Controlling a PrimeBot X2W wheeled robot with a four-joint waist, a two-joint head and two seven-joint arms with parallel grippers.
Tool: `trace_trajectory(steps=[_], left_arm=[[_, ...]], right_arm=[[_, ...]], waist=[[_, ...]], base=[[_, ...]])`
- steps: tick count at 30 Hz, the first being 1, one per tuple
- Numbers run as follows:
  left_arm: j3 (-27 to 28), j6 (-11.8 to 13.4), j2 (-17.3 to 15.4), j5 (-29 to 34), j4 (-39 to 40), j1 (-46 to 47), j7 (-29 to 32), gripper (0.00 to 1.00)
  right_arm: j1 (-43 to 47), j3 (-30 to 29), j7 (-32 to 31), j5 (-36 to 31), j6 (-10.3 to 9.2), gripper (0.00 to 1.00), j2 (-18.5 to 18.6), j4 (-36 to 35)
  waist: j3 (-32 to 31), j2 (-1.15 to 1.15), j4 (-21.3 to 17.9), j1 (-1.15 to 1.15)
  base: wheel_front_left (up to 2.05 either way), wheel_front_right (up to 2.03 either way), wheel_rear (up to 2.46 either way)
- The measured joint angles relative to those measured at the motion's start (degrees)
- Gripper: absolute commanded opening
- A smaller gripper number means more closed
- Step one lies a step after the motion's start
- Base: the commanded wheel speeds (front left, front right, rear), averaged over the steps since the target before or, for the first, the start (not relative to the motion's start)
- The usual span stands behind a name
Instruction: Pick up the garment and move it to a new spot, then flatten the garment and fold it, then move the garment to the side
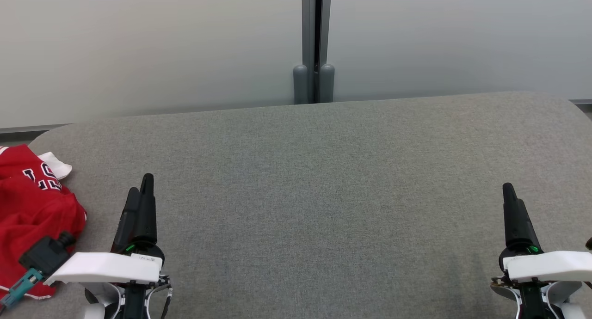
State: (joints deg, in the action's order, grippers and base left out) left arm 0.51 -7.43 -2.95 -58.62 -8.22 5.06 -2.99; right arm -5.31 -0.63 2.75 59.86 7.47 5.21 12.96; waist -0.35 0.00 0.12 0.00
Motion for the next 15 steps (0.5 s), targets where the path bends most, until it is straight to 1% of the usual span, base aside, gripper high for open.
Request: trace_trajectory(steps=[15], left_arm=[[-1.4, 0.0, -0.5, 15.4, -0.4, -1.4, -2.6, 1.0]], right_arm=[[-0.1, 2.9, 2.8, -14.9, 0.01, 1.0, 0.9, 1.2]], waist=[[-0.3, 0.0, 0.1, 0.0]], base=[[0.0, 0.0, 0.0]])
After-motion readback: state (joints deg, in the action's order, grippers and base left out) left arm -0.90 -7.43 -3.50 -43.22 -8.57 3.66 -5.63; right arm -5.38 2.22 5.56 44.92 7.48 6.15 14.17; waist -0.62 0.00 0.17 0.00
